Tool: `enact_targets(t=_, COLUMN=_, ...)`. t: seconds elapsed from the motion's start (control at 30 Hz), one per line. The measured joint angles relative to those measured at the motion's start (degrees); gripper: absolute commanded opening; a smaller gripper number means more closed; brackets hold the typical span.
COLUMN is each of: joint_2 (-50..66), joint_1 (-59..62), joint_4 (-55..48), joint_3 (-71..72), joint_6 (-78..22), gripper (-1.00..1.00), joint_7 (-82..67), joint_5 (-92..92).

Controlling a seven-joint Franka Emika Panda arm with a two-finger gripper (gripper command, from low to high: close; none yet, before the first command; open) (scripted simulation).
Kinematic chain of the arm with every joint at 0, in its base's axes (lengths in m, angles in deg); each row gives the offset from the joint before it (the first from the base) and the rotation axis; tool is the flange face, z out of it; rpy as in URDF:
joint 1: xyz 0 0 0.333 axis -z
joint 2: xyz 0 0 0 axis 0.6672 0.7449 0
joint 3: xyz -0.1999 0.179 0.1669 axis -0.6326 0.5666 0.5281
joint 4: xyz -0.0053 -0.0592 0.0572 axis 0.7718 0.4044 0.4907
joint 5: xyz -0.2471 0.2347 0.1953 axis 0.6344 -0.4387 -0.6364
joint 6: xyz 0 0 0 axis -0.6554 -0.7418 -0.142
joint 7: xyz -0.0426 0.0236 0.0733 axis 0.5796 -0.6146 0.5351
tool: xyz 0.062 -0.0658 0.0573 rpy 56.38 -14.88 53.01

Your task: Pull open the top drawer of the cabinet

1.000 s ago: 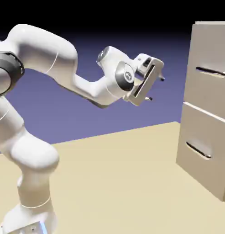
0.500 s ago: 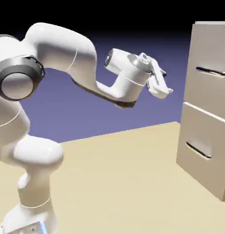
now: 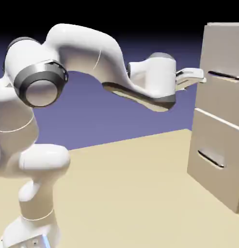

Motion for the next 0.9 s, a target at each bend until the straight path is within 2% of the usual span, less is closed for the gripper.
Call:
enact_targets(t=0.37, joint_2=2.26, joint_1=-14.25, joint_4=-9.24, joint_3=-13.81, joint_6=-1.40, gripper=0.00, joint_7=-19.81, joint_5=27.41)
enact_targets(t=0.43, joint_2=2.34, joint_1=-14.76, joint_4=-9.57, joint_3=-14.31, joint_6=-1.45, gripper=0.00, joint_7=-20.53, joint_5=28.40)
enact_targets(t=0.8, joint_2=-1.15, joint_1=-37.60, joint_4=-19.75, joint_3=-35.20, joint_6=0.05, gripper=0.00, joint_7=-26.42, joint_5=25.26)
enact_targets(t=0.83, joint_2=-1.45, joint_1=-39.56, joint_4=-20.62, joint_3=-37.00, joint_6=0.18, gripper=-1.00, joint_7=-26.93, joint_5=24.99)
enact_targets(t=0.9, joint_2=-1.46, joint_1=-39.57, joint_4=-20.62, joint_3=-37.01, joint_6=0.18, gripper=-1.00, joint_7=-26.93, joint_5=24.99)
